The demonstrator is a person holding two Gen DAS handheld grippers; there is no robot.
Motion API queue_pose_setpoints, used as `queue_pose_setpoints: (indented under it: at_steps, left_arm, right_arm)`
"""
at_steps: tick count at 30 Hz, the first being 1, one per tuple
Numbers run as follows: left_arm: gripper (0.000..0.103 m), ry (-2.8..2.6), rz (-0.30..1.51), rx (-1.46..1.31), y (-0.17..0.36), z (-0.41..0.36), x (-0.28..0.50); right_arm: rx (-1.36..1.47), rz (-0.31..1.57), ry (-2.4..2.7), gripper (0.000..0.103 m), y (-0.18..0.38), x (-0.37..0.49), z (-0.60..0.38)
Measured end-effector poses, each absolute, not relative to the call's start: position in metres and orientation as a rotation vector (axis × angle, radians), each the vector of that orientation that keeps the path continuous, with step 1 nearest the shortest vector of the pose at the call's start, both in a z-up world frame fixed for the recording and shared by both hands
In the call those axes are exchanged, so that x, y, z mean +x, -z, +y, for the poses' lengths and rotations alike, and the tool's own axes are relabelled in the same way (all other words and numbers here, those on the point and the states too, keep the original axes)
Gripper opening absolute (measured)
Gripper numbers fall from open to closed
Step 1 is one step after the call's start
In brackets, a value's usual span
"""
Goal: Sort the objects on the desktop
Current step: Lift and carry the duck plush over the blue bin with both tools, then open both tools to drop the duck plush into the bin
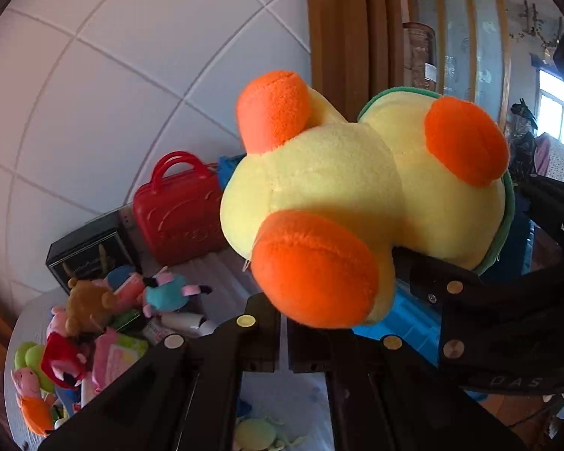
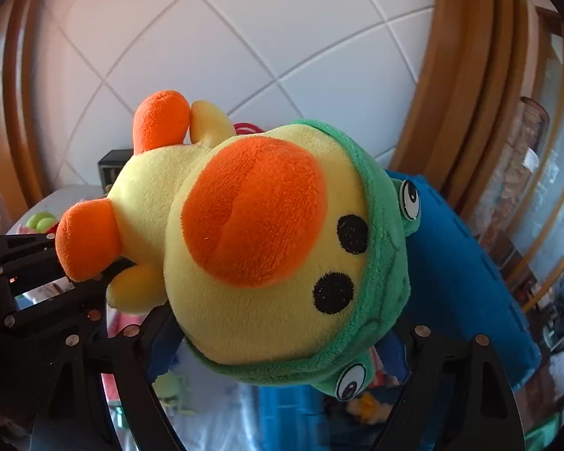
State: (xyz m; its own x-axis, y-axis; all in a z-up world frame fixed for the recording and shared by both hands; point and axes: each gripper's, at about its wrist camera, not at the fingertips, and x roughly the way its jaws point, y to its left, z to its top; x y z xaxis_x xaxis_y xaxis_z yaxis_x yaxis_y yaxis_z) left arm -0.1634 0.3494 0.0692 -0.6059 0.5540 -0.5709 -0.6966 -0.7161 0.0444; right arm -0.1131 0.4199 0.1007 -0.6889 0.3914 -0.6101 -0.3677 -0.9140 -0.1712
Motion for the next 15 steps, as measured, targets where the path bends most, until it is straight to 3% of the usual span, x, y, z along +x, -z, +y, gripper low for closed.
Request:
queue_pose_setpoints:
  at_steps: [8,10,13,15]
  left_arm:
    - [0.002,-2.173,0.465,-0.703,-0.064,0.487,-0.126]
    - [0.003,-2.167,0.51,-0.734,-0.056,0.507,-0.129]
    - [0.016,-2.164,0.552,-0.789,-0.042,0.521,-0.131]
    - [0.046,-2.172,0.569,-0.824,-0.036,0.525,-0.135]
  right_arm:
    - [-0.884,0.076,-2.424,0.087,-0.102,-0.042,0.545]
    - [-0.881,0.092,-2.393,0.092,-0.098,-0.034,0.564]
    - [-0.884,0.11,-2.355,0.102,-0.086,-0.031,0.585]
    - [-0.882,0.131,-2.346,0.103,-0.083,-0.032,0.597]
